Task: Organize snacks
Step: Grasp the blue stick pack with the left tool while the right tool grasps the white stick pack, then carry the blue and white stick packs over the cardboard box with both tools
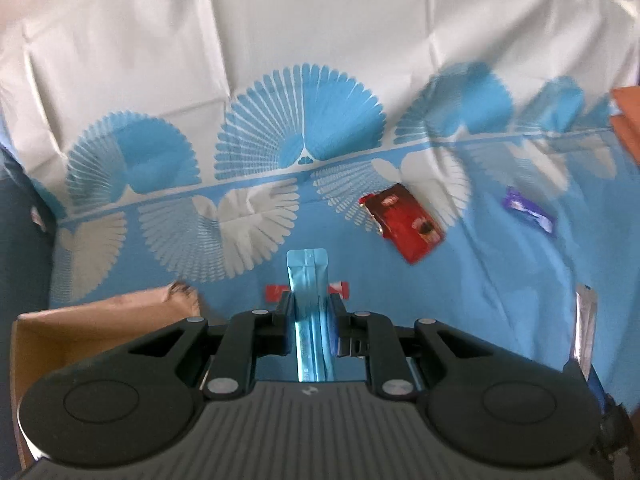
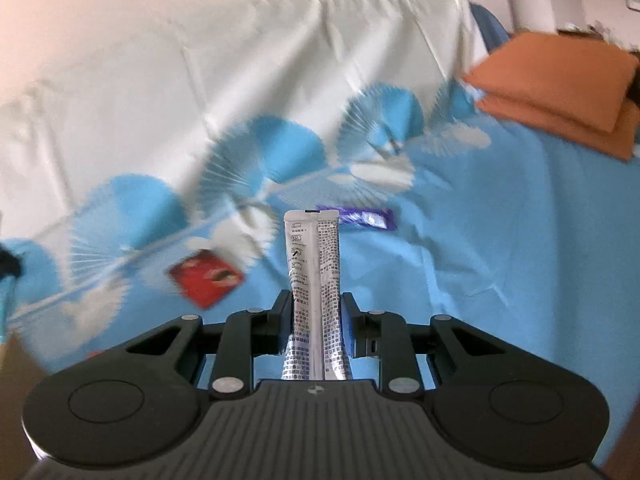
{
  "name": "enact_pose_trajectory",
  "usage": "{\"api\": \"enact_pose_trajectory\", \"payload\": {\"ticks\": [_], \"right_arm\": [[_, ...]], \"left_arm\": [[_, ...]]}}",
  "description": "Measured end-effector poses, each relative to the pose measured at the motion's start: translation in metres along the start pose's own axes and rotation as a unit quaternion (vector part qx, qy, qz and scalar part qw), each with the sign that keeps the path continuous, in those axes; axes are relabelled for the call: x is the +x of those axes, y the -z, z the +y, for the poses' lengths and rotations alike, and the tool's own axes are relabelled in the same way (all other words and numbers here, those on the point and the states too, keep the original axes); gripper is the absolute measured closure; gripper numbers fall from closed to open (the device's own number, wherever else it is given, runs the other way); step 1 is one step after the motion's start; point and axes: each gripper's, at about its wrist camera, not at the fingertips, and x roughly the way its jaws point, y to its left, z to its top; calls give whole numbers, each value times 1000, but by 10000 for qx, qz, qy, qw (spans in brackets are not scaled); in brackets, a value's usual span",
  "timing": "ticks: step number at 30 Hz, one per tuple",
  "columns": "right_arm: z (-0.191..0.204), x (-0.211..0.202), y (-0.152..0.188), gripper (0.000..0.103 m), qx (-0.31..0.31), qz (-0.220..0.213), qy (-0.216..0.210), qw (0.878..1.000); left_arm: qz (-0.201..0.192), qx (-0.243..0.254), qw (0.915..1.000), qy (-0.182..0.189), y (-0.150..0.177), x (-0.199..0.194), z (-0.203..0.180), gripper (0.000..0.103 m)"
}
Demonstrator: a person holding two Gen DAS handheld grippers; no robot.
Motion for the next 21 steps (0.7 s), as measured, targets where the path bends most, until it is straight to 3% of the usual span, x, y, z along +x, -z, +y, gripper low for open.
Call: {"api": "enact_pose_trajectory", "payload": {"ticks": [7, 12, 21], "right_arm": [[28, -116, -16, 76, -404, -259, -784, 9958], [56, -177, -20, 76, -621, -144, -1462, 9872], [110, -250, 14, 76, -1369, 420, -2483, 9580]], "left_arm": [[-514, -183, 9982, 251, 59, -105, 41, 84], [-840, -65, 9964, 131, 116, -168, 78, 84], [-718, -433, 9960, -315, 242, -223, 141, 84]]}}
